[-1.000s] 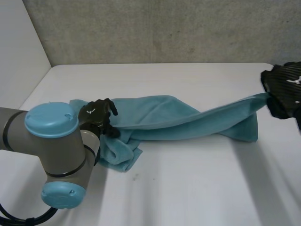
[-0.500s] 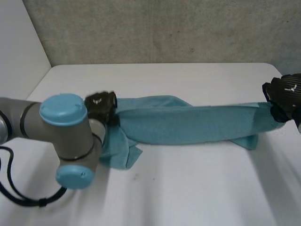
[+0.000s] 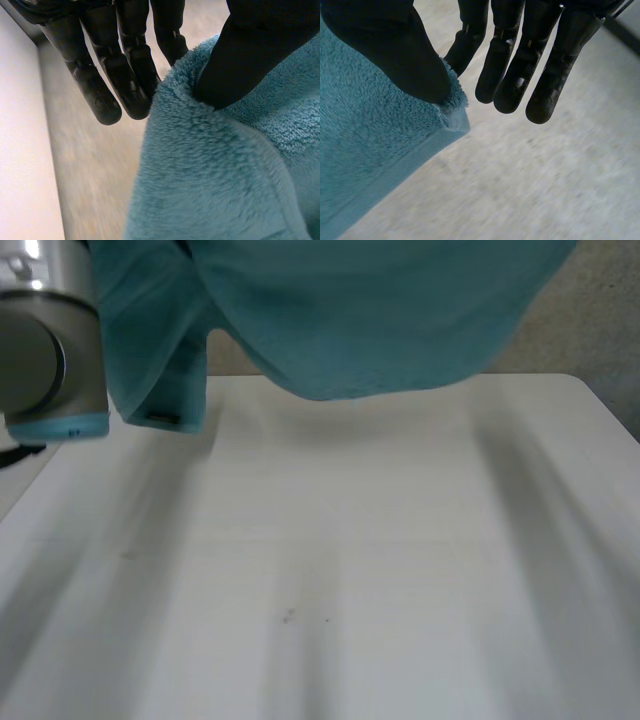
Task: Fold the laundry
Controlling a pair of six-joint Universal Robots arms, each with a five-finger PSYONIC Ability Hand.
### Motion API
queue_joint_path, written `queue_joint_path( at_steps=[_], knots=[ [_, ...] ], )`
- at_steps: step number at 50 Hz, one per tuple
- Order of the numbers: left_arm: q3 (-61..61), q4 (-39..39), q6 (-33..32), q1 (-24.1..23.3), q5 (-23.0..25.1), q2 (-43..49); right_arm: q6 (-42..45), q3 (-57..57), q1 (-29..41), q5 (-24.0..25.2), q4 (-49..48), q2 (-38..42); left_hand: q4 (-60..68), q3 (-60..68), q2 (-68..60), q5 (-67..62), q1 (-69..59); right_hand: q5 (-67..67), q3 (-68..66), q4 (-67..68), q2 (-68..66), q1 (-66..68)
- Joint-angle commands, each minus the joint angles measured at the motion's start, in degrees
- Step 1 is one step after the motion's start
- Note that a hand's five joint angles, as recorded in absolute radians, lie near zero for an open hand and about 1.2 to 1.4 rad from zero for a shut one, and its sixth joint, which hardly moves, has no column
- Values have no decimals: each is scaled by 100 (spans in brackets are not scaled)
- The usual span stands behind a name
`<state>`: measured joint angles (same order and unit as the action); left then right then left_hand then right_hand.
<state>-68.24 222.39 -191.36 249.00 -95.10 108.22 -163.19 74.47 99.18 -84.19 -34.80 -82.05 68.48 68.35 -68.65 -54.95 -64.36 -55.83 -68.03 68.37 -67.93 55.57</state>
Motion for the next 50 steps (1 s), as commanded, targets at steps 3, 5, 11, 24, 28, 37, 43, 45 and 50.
queue_joint_path(
  at_steps=[3, 5, 11, 24, 28, 37, 43, 45, 50],
  knots=[
    [-1658, -1769, 46, 149, 299, 15, 41, 2349, -39, 938, 544, -241, 1152, 1165, -1135, -1505, -1564, -1417, -1197, 1163, -1207, 2443],
    [-1983, -2016, 64, 166, 325, 24, 50, 2613, -40, 1061, 693, -224, 1152, 1165, -1135, -1505, -1564, -1417, -1197, 1163, -1207, 2443],
    [-2958, -2341, 37, 246, 325, 111, 269, 3178, -57, 1212, 1142, -197, 1152, 1165, -1135, -1505, -1564, -1417, -1197, 1163, -1207, 2443],
    [-3081, -2121, 20, 246, 272, 498, 367, 2740, -57, 1176, 1836, -1101, -1739, -1726, 1756, 1386, 1327, -1417, -1197, 1163, -1207, 2443],
    [-3081, -1613, 11, 246, 229, 717, 305, 2546, -66, 1168, 2048, -1331, -1739, -1726, 1756, 1386, 1327, -1417, -1197, 1163, -1207, 2443],
    [-3099, -1181, -33, 289, -325, 894, 77, 2054, -136, 1097, 2346, -1805, -1856, -1843, 1873, 1503, 1444, -1417, -1197, 1163, -1207, 2443],
    [-3178, -1198, -94, 439, -413, 832, 68, 1896, -575, 1062, 2373, -1814, -1907, -1894, 1925, 1554, 1496, -1417, -1197, 1163, -1207, 2443],
    [-3301, -1198, -138, 509, -413, 719, 68, 1878, -672, 1053, 2373, -1823, -2074, -2061, 2091, 1721, 1662, -1417, -1197, 1163, -1207, 2443],
    [-3494, -1198, -252, 632, -413, 621, 59, 1860, -892, 1027, 2338, -1805, -2159, -2147, 2177, 1806, 1748, -1417, -1197, 1163, -1207, 2443]
  ],
)
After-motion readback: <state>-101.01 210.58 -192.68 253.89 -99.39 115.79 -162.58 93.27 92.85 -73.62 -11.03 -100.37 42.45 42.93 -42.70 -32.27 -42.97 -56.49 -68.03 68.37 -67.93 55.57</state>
